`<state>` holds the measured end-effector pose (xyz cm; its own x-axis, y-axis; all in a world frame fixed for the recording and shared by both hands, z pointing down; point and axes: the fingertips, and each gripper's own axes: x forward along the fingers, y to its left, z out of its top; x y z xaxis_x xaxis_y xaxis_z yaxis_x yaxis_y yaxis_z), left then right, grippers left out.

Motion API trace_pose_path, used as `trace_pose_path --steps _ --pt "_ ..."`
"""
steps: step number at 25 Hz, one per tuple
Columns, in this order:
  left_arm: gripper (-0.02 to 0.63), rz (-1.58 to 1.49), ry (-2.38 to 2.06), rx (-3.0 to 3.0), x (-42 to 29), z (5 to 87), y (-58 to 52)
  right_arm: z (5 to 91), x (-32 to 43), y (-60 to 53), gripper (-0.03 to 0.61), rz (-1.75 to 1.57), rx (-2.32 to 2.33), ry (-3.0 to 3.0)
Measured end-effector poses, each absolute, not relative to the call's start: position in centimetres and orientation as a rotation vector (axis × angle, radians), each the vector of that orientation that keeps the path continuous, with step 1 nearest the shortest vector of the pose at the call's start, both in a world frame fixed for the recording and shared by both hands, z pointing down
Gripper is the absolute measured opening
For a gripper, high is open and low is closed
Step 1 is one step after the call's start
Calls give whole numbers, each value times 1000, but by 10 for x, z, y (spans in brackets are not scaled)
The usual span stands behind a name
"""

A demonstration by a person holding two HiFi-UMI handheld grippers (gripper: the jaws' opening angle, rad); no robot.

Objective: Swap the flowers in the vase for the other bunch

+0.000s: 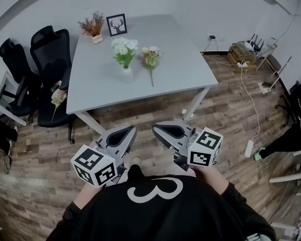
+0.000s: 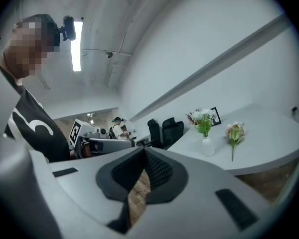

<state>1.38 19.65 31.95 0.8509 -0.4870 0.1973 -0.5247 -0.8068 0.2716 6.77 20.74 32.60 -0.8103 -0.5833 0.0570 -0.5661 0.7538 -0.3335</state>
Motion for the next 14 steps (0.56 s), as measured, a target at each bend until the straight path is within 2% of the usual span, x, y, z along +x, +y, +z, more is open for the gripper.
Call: trace_pose_path --steps 14 --pt "12 185 -771 2710 19 320 224 326 72 234 8 -507 -953 2904"
